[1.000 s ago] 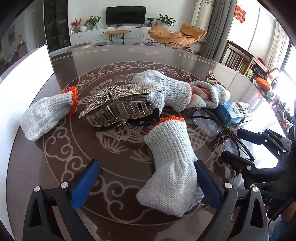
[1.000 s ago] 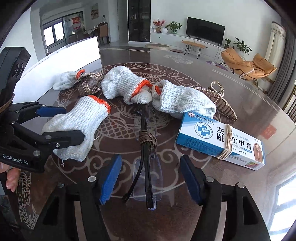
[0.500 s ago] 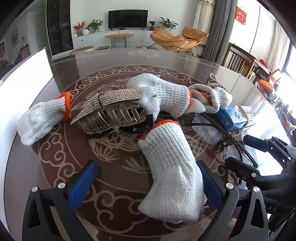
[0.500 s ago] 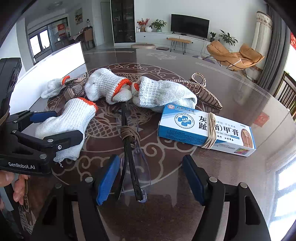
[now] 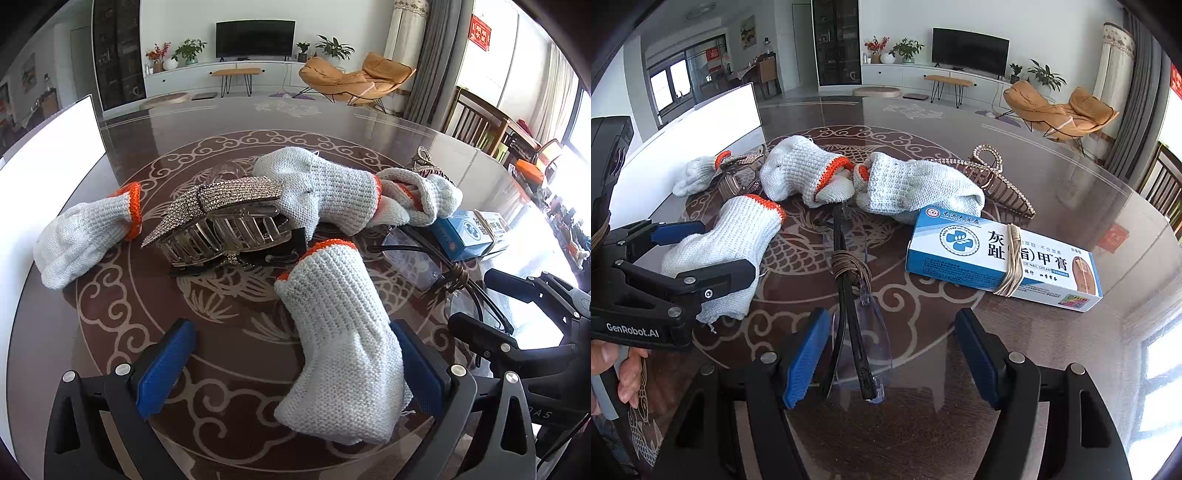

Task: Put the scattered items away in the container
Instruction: 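Position the right gripper around the black glasses frame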

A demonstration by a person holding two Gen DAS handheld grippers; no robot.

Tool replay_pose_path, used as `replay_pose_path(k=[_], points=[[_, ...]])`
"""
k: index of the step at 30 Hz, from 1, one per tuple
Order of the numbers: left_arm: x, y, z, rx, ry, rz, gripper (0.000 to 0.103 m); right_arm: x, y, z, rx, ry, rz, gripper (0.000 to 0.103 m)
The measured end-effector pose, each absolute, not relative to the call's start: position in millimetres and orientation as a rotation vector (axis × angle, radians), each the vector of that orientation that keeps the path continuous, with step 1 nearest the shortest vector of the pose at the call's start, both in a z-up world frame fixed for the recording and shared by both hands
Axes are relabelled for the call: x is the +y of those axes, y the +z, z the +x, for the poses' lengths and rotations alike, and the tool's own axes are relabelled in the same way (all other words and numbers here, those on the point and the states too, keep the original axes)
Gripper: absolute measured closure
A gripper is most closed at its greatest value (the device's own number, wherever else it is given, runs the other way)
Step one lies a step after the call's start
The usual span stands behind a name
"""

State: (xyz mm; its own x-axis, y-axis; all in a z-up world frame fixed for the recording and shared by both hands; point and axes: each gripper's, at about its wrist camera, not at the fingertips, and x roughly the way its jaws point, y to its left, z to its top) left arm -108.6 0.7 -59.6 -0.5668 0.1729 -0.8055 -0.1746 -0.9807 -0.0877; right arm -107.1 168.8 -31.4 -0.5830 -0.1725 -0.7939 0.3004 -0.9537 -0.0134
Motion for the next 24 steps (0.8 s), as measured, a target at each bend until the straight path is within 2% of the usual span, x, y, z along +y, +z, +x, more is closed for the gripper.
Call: replay_pose_path(k=[24], points=[[2.6,-59.6,-108.1,-0.003,2.627,-1.347,0.000,169.4,-31.1,-106.8,0.212,-2.571,1.266,0.032]])
